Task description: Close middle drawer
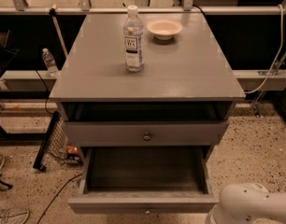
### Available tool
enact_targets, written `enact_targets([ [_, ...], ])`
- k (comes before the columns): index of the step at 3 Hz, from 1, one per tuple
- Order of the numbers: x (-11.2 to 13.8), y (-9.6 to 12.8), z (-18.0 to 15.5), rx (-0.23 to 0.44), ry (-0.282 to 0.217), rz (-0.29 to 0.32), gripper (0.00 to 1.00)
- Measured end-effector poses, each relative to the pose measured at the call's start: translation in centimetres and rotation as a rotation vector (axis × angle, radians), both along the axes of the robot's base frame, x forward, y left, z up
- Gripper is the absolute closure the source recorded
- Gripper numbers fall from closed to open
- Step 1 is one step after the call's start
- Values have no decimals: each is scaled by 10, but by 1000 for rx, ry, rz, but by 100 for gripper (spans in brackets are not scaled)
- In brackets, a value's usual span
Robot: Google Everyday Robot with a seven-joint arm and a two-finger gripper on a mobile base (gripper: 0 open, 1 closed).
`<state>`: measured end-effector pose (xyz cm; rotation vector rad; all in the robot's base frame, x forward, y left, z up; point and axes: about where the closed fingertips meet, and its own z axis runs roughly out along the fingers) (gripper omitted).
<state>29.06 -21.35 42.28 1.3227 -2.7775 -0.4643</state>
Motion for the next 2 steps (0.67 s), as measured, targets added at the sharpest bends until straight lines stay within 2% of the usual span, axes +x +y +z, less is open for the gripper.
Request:
enact_targets([
  [1, -1, 0, -1, 0, 2, 1, 39],
  [2, 7, 11, -13, 17, 2, 56, 69],
])
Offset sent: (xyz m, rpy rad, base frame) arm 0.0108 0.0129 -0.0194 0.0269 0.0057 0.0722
